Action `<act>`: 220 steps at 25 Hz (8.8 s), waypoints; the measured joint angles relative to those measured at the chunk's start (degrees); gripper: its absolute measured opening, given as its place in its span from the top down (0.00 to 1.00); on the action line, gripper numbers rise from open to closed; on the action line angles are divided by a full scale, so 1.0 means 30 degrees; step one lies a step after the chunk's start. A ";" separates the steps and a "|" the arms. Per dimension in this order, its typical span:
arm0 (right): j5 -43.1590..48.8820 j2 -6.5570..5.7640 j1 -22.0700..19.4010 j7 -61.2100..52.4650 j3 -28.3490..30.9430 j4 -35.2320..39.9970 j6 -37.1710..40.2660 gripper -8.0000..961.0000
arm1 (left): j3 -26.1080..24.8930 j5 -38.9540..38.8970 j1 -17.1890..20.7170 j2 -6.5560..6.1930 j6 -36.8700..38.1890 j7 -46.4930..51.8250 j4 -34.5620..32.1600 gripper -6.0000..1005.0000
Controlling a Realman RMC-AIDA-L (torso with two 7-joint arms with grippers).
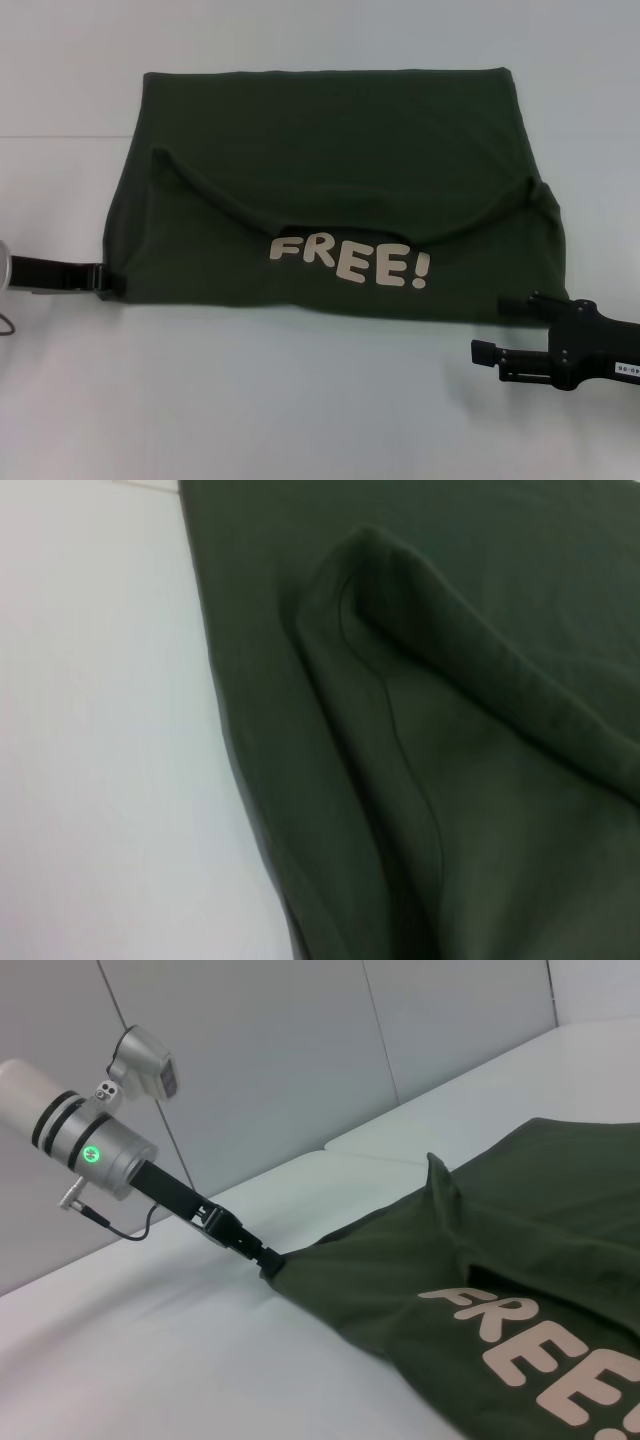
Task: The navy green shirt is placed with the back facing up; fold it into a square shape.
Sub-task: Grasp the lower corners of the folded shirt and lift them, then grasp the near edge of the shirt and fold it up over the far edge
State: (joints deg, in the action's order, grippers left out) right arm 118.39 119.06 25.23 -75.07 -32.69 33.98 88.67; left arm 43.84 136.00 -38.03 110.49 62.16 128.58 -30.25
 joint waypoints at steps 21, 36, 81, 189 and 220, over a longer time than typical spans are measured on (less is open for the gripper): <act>0.1688 -0.1291 0.0417 -1.1737 -0.0024 0.4550 0.0936 0.02 | -0.1503 0.0253 0.1767 -0.0256 0.3779 0.0646 -0.1859 1.00; 0.8788 -0.2687 0.4776 -2.2539 -0.0433 0.5011 0.0872 0.02 | -0.1407 0.0252 0.1734 -0.0240 0.3982 0.0428 -0.2075 1.00; 0.9699 -0.1562 0.6063 -2.3086 -0.4278 0.1298 -0.4682 0.03 | -0.1500 0.0456 0.1516 -0.0270 0.3651 0.0382 -0.2073 1.00; 0.9551 -0.2663 0.5224 -1.6839 -0.0974 0.1263 0.5297 0.96 | -0.7692 0.4027 0.2007 -0.2137 1.7698 -0.2375 -0.1742 0.99; 0.4143 -0.1464 0.5970 -1.6535 0.1912 -0.1515 -0.8124 0.96 | -1.3570 0.1128 0.1625 -0.0895 0.6265 -0.2098 0.0877 0.99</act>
State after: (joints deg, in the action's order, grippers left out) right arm 130.81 114.67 43.14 -124.67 -26.96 29.44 64.30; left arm 3.13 139.39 -33.16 107.81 80.95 122.28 -27.62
